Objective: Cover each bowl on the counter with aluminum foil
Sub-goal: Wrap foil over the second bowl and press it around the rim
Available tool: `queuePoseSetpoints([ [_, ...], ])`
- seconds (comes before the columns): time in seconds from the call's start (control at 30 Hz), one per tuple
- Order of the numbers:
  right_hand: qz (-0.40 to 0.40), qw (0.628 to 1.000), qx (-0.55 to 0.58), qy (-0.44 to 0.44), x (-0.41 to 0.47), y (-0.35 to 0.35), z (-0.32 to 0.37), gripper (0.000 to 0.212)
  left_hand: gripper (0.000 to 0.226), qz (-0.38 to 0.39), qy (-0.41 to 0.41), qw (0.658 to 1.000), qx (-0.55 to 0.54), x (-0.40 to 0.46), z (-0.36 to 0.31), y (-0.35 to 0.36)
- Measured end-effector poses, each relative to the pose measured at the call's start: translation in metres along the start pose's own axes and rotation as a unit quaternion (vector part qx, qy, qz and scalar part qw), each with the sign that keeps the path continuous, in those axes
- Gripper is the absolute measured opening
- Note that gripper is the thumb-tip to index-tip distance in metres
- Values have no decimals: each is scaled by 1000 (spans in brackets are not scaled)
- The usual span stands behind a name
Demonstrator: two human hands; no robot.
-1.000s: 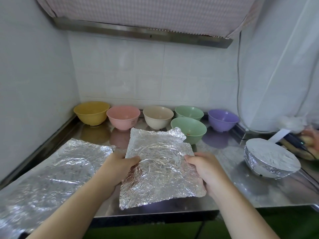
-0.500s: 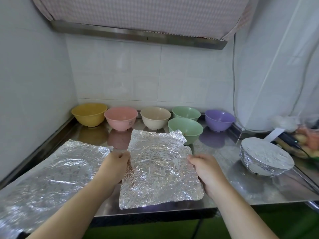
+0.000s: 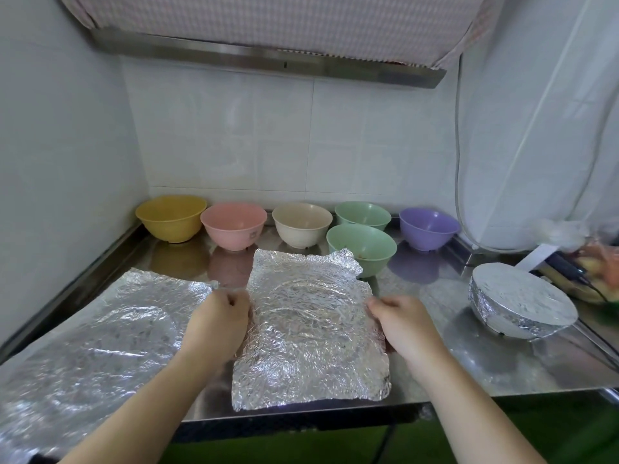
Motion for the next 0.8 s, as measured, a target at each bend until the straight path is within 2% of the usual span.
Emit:
queuePoseSetpoints([
  [0.07, -50, 991, -117, -48, -6, -14, 23, 25, 23, -61, 57, 993, 81, -7, -23, -13],
  [0.13, -96, 966, -197, -135, -14, -15, 54, 17, 25, -102, 186, 964, 163, -20, -63, -12],
  [0.2, -73, 939, -242, -233, -22, 7, 81, 28, 39, -47, 255, 947, 192, -24, -90, 11],
  [0.3, 25, 899, -310, -308, -21, 57, 95, 30, 63, 66, 245, 916, 312, -9, -86, 62],
  [0.43, 108, 894, -337, -275, 3, 89, 73, 48, 91, 104, 235, 892, 371, 14, -51, 93],
  [0.53, 105, 880, -361, -291, 9, 96, 62, 70, 92, 106, 246, 890, 369, 17, -46, 100],
  [0.6, 97, 864, -390, -302, 12, 99, 59, 81, 88, 99, 229, 912, 325, 13, -50, 93],
  [0.7, 97, 849, -415, -311, 13, 102, 56, 80, 92, 104, 267, 887, 362, 3, -57, 94],
  [0.73, 98, 851, -409, -315, 10, 102, 58, 78, 93, 111, 275, 875, 382, 1, -58, 96],
  [0.8, 108, 868, -372, -311, 5, 98, 63, 66, 93, 114, 266, 877, 383, 0, -58, 95],
])
Point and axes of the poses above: each hand's wrist, its own x-axis towards the middle knuckle, its own y-axis out of the palm, z = x × y, the point moved 9 cm from there along x, towards the middle knuckle, and after that the axes turned 4 degrees about z, right-handed, at the moved point
